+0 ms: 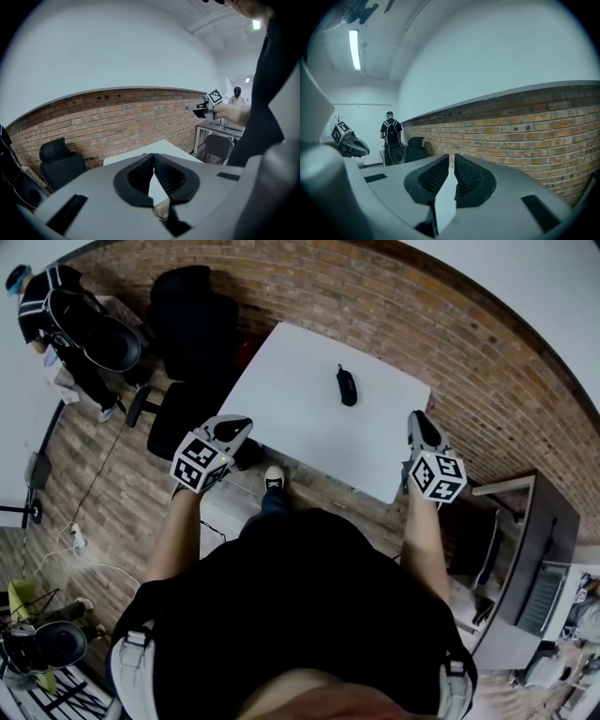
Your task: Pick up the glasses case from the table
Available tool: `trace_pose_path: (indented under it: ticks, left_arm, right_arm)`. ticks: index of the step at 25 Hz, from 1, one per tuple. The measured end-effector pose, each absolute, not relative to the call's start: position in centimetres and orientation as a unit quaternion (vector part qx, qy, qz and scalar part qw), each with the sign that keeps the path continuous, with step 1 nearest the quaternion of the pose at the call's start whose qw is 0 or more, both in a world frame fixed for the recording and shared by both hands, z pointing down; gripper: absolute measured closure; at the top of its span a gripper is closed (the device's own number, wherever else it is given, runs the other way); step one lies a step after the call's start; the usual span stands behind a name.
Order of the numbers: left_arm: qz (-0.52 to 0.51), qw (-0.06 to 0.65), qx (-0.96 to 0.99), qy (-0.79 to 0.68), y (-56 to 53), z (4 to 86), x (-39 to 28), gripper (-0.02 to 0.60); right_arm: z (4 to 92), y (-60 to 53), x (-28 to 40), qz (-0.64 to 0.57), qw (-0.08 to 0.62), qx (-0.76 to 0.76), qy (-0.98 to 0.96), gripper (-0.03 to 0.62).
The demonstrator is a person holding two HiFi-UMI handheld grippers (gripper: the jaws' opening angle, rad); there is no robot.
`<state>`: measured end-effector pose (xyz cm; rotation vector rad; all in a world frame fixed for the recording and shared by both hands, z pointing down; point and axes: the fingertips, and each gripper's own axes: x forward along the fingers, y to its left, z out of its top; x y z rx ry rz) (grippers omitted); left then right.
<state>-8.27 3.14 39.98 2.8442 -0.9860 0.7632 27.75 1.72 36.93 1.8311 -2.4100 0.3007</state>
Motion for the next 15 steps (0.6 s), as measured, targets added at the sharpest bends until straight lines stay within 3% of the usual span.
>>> trace_pose_path:
  ticks: [15]
  left_arm:
    - [0.254, 0.027, 0.917, -0.307, -1.2, 40.5, -9.0, 0.572]
  right_arm:
    - [38.0, -2.7, 27.0, 0.112, 0.062, 0.602, -0.788, 0.551]
